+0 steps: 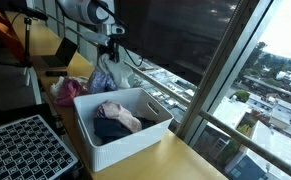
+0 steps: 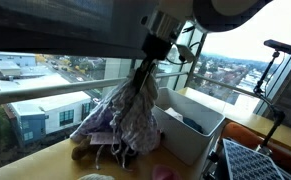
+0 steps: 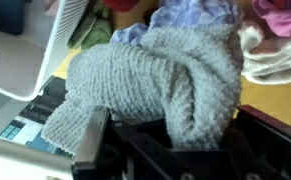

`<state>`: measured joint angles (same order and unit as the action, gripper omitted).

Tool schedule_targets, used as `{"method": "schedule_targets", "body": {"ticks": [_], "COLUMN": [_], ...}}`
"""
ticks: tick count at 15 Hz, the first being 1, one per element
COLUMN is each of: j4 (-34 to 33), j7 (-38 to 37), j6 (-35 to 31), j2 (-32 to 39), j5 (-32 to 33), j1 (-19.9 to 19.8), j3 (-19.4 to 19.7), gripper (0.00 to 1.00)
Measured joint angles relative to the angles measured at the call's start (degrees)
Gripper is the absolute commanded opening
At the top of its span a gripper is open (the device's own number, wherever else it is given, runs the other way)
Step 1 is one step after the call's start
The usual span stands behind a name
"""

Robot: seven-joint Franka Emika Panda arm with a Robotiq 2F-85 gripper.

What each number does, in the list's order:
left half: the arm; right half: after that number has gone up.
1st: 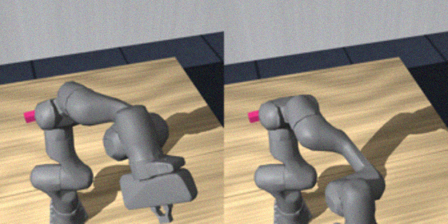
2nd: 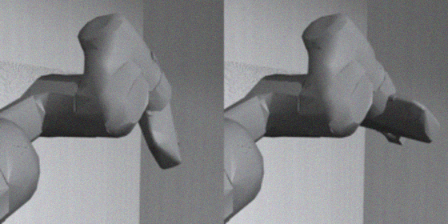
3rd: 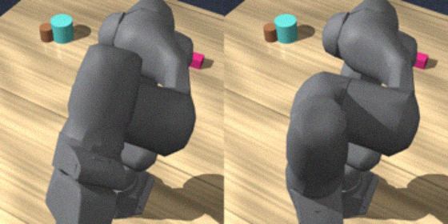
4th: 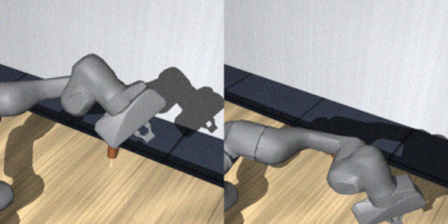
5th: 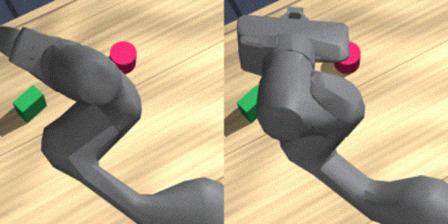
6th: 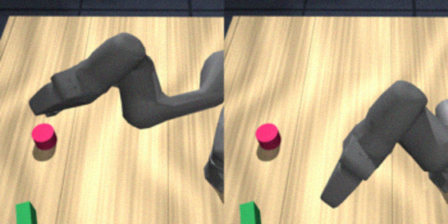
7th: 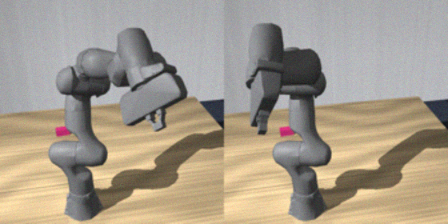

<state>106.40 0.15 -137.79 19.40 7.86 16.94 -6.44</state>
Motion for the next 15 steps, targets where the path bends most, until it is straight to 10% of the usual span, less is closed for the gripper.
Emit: {"method": "schedule_targets", "body": {"ticks": [15], "j4": [-5.13], "j7": [3.86], "j6": [4.54], "j2": [-27.17], "j5": [-6.00], "j1": [-15.73], "j3": [6.74], "gripper": [0.00]}}
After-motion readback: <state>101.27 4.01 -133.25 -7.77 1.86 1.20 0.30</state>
